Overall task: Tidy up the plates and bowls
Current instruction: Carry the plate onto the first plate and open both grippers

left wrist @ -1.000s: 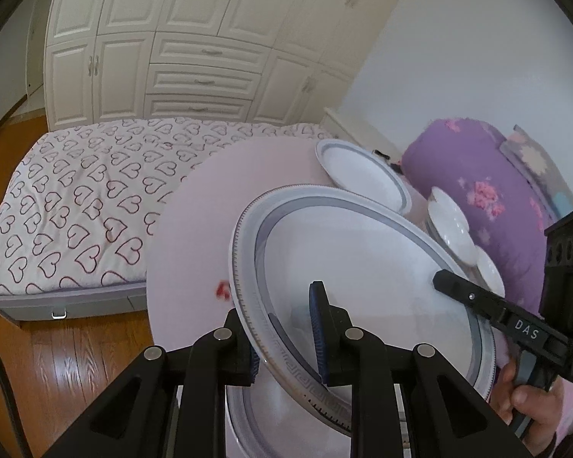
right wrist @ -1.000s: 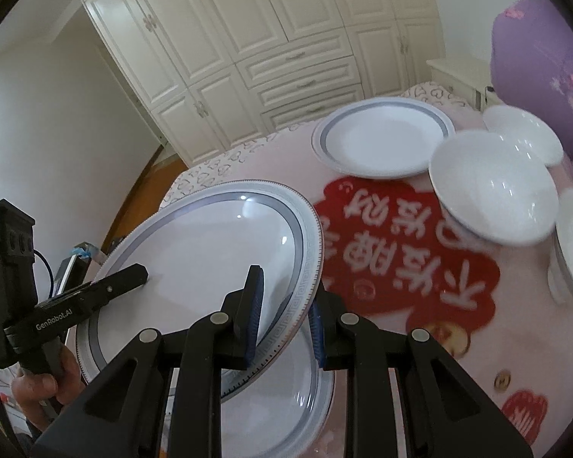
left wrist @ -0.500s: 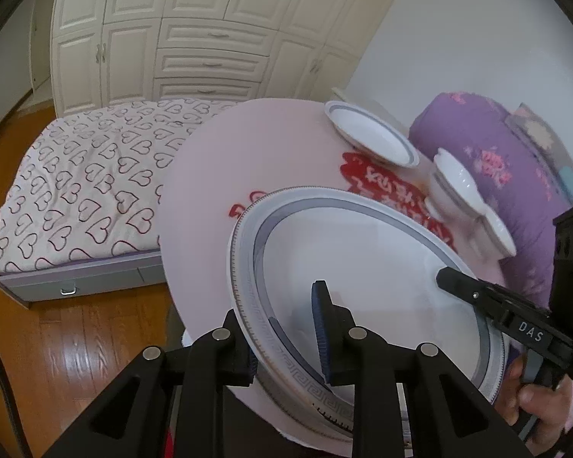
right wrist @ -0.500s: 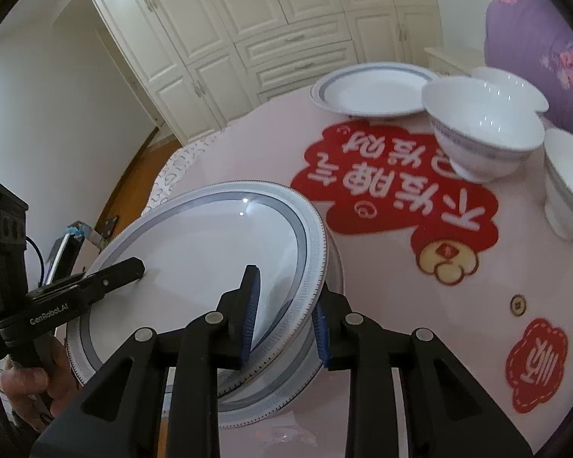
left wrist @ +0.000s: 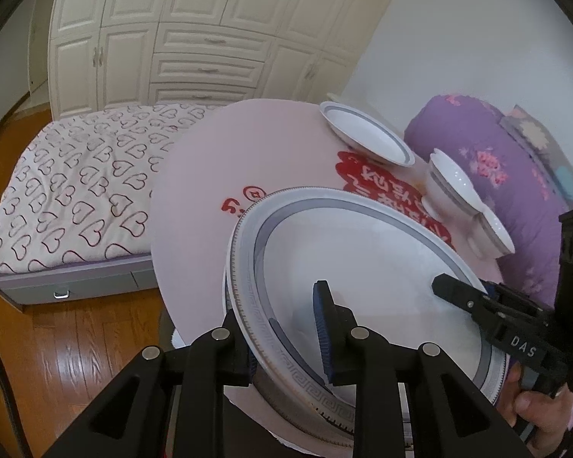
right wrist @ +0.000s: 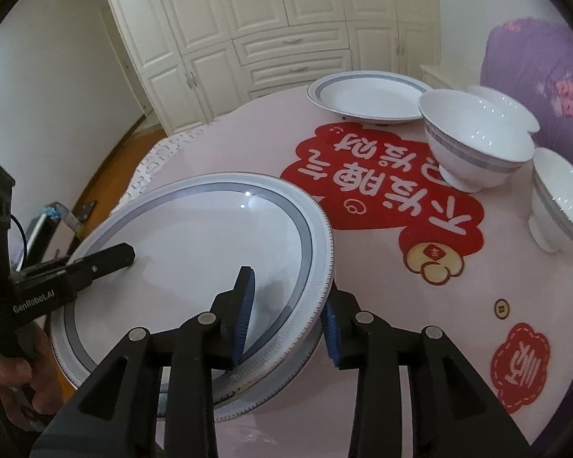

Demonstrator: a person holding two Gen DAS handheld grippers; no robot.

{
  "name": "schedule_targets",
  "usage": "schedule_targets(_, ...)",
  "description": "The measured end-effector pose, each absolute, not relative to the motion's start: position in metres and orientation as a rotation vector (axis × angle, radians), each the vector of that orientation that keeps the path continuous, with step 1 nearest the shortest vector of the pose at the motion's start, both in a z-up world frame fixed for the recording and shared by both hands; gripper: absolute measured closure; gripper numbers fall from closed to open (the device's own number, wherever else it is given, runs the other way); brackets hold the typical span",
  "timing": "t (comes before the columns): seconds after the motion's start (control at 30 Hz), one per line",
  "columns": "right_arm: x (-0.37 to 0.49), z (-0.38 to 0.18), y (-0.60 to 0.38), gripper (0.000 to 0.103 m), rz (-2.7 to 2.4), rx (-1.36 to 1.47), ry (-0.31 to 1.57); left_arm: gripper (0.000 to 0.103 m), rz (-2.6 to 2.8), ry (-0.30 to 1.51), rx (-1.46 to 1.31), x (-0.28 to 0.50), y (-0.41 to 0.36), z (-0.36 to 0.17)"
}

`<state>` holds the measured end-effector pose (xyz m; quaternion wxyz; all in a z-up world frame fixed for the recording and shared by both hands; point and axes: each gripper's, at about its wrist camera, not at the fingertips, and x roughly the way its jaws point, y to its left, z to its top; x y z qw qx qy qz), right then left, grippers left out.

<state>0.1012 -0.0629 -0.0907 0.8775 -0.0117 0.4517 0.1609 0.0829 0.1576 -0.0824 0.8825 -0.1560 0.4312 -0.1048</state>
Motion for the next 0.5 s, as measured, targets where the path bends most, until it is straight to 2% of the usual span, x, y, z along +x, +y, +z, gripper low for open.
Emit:
schedule_targets(0.27,0.0949,-0.0885,-0.0601,0.061,0.333,-0.061,0.942,0.077,-0.225,0.915,-0.352,0.0884,0.1592,-0.0831)
schedule_targets(0.4,0.0929,-0.0887,-0.0583,0.052,0.321,-0.073,0.941,0.06,-0.249,0.916,-0.348,0.0875,0.1542,-0.0804)
schedule_targets(0.47,0.0928,-0.0919,-0.0601,0.051,0.304,-0.073,0.95,0.053,-0.262,0.912,-0.354,0.0867,0.1521,-0.0786)
schedule_targets(0.5,0.0915,-0.0919,-0.0623,0.05,0.3,-0.073,0.94,0.046,-0.276,0.91,-0.365,0.0865,0.1524,-0.0788)
